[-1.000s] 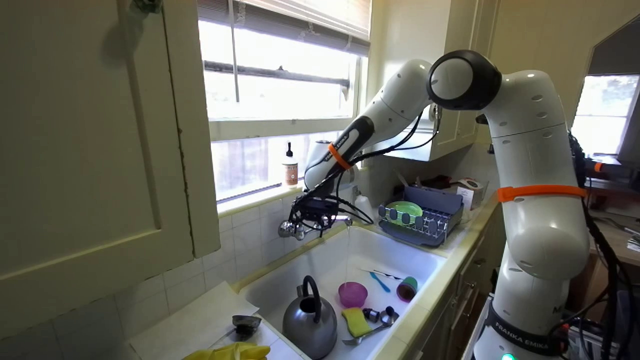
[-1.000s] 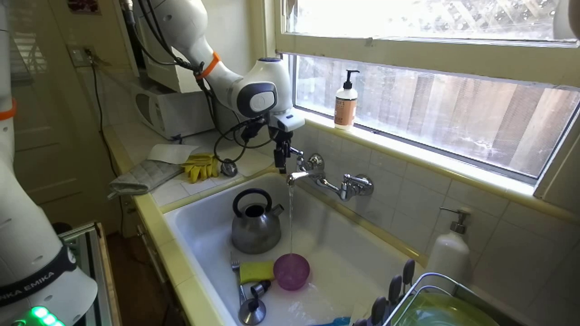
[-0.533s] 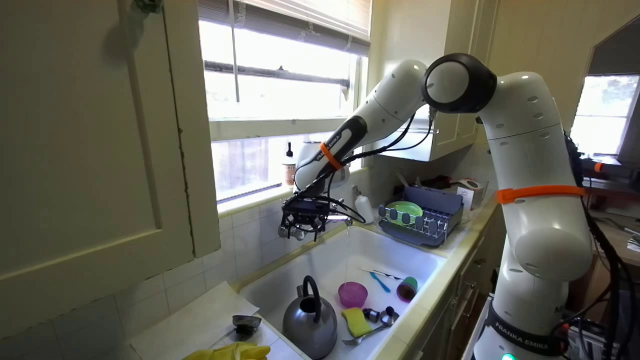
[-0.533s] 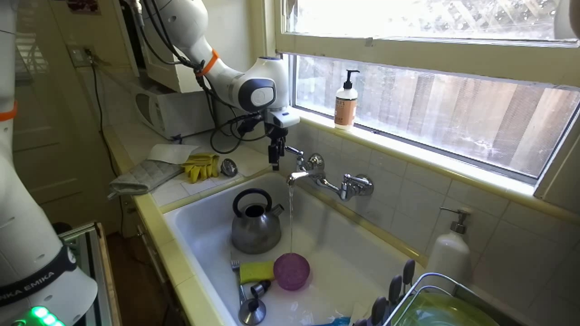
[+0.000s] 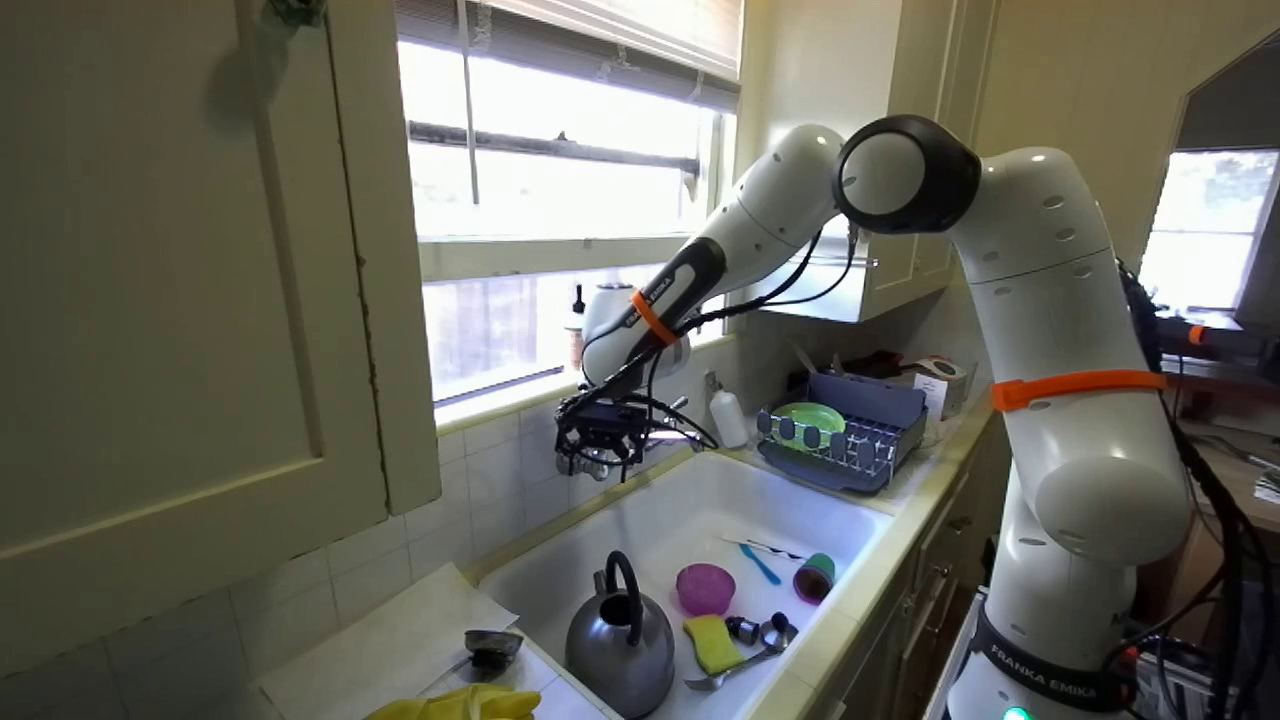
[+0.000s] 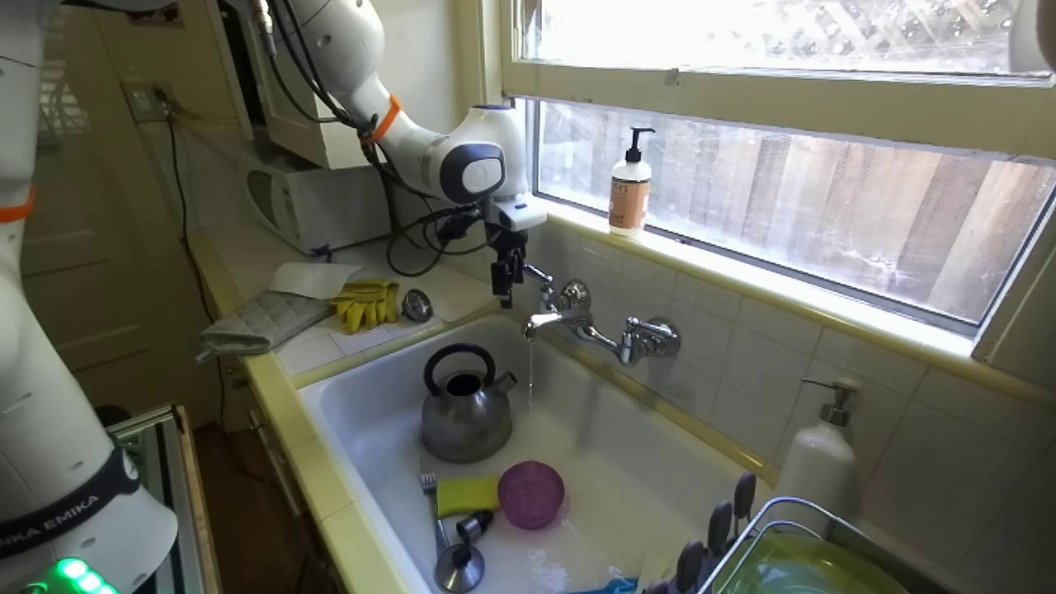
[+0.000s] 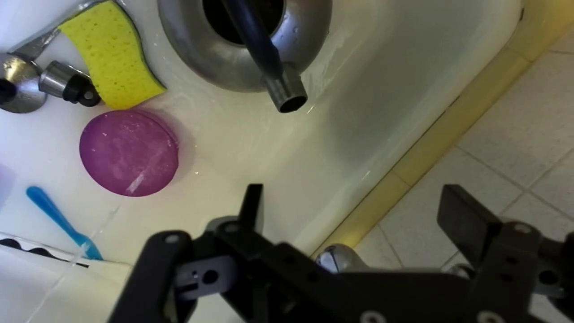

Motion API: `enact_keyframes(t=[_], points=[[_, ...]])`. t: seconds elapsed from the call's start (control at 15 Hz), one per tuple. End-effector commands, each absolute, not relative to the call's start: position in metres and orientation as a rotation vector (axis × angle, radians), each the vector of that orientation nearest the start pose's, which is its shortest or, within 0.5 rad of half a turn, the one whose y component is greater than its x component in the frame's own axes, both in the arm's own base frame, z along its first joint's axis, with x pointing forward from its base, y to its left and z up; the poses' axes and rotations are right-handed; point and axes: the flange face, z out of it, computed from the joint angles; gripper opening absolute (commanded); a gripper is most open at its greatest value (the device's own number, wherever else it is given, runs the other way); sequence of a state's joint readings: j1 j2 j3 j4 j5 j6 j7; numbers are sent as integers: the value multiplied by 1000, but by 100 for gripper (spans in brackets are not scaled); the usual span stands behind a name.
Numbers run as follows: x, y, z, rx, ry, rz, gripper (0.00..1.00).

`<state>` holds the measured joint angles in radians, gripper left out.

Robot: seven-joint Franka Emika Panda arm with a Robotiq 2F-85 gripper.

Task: Push the faucet on the left backwards then pour the liquid out of the purple bowl.

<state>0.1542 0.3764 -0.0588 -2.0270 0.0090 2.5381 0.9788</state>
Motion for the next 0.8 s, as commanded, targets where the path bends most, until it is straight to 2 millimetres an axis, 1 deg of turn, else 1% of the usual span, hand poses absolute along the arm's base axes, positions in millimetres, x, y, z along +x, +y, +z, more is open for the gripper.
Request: enact_keyframes(t=[0.0,0.2,0.33,0.6,0.73], points=[[635,54,275,-2725,1368,-320,100],[639,50,274,-2669,1411,-331,100],[637,54,272,-2668,1415,-309,100],[621,56,274,-2780,1342,-287,100],[607,55,274,-2840,1250,-246,100]])
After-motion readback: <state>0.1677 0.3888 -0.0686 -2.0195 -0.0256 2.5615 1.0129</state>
